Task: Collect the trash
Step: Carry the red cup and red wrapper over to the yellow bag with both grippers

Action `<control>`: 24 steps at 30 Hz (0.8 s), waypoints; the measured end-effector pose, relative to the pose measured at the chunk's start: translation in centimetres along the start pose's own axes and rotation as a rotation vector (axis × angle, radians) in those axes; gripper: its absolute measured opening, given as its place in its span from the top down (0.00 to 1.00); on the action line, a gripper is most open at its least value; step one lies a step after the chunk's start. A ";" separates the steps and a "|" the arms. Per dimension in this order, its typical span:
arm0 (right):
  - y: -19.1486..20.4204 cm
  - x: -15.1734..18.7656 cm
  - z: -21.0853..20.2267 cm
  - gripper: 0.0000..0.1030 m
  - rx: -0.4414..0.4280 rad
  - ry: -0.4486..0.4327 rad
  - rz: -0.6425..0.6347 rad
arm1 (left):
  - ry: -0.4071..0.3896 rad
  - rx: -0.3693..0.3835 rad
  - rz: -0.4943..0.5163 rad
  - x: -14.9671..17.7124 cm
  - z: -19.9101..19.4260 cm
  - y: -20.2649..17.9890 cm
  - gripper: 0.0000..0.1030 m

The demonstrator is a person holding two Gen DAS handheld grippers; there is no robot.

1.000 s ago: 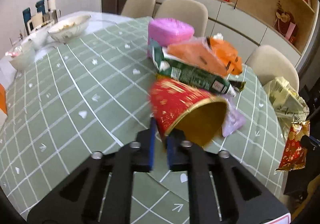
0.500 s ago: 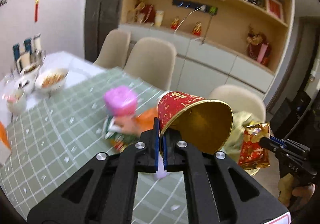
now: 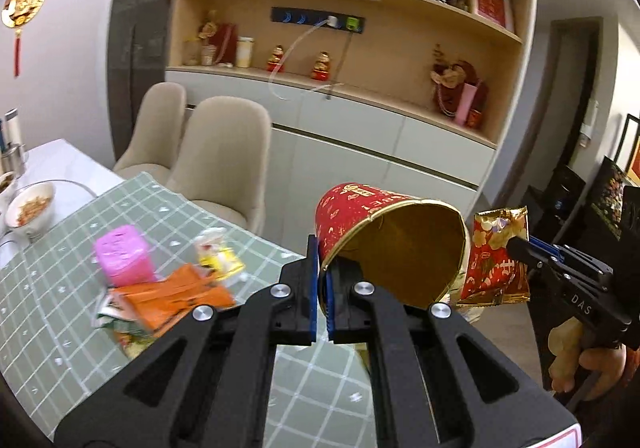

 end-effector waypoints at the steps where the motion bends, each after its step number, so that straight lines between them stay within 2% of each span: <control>1: -0.9 0.1 0.0 0.85 0.010 -0.005 0.000 | 0.002 0.015 0.007 -0.2 1.1 -0.8 0.97; 4: -3.3 0.4 0.2 0.85 0.044 -0.016 0.001 | 0.001 0.040 0.016 -0.2 3.3 -2.6 0.97; 7: -6.1 0.7 0.6 0.85 0.077 -0.021 0.024 | 0.014 0.075 -0.019 0.4 5.9 -3.9 0.98; 14: -10.6 0.8 1.3 0.85 0.107 -0.019 0.051 | 0.094 0.111 -0.041 1.6 10.6 -6.5 0.98; 24: -15.8 1.2 3.2 0.85 0.108 -0.027 0.136 | 0.231 0.097 0.017 2.6 16.5 -9.6 0.97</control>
Point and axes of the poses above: each gripper's, at about its wrist camera, not at the fingertips, and z roughly the way its jaws point, y to its left, x to its underside, the point moved 1 cm from there along z, roughly the way its jaws point, and after that the axes turned 12 degrees about x, right-handed, at the moved point
